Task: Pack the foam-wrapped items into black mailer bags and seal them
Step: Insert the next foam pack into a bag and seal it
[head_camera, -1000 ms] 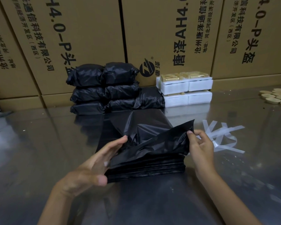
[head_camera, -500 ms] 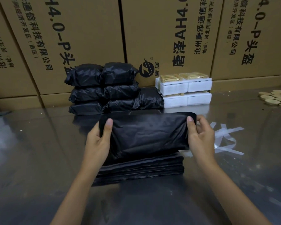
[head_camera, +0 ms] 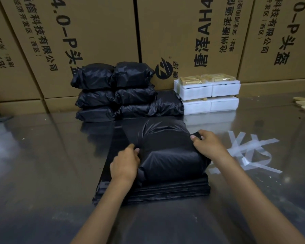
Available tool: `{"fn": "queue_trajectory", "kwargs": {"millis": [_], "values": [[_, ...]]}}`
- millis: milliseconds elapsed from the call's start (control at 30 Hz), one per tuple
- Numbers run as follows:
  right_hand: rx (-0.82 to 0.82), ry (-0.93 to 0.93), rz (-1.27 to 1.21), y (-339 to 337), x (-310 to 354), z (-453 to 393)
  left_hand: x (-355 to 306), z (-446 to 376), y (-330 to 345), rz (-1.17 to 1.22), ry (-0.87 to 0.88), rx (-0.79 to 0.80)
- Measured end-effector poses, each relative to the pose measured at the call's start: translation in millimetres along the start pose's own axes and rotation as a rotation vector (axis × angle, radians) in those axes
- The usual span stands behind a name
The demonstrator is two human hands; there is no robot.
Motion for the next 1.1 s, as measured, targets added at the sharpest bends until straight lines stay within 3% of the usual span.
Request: {"fn": "queue_trajectory", "kwargs": {"millis": [200, 300, 367, 433, 600, 700, 800, 867, 933, 967, 1033, 1100], "values": [[-0.108, -0.075, -0.153, 6.4, -8.6, 4.3, -13.3, 8.8, -0.1, -0.190, 0.095, -0.138], [-0.144, -0.103, -0.293, 11.3, -13.0, 8.8, -23.5, 11.9, 2.2, -0.269, 0.293, -0.212], [-0.137, -0.065, -0.397, 17.9, -18.2, 11.2, -26.6, 5.8, 9.3, -0.218, 0.447, -0.141], [-0.146, -0.046, -0.474, 21.7, -20.6, 11.6, -25.5, 0.4, 14.3, -0.027, 0.484, 0.015], [-0.198, -0.046, -0.501, 17.8, -18.7, 11.3, -19.5, -2.9, 16.3, 0.363, 0.330, 0.258], [-0.183, 0.009, -0.499, 19.8, -20.6, 13.1, -14.6, -11.0, 15.1, 0.354, 0.262, 0.284], [-0.176, 0.052, -0.460, 10.5, -15.8, 13.5, -9.2, -21.7, 5.6, 0.487, 0.062, 0.373], [-0.238, -0.007, -0.352, -12.6, -5.9, 9.3, -6.6, -28.5, -21.7, 0.558, -0.027, 0.155], [-0.339, -0.179, -0.191, -37.4, 25.6, 4.6, -23.5, -17.2, -57.8, 0.532, 0.098, -0.178], [-0.345, -0.302, -0.132, -40.3, 47.9, 1.7, -40.0, -11.5, -65.8, 0.517, 0.205, -0.235], [-0.199, -0.487, -0.007, -18.0, 84.2, -9.1, -76.4, -12.3, -47.3, 0.391, 0.296, -0.023], [0.093, -0.487, 0.151, 25.0, 91.0, -24.3, -90.2, -22.1, -6.6, 0.176, 0.221, 0.267]]}}
Point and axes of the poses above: each hand's wrist, its own z-axis away from the middle knuckle, its own y-axis out of the palm, x = y × z, the point moved 8 cm from there along -z, towards the middle knuckle, and after that the axes turned 14 degrees about -y, right-handed, at the moved point
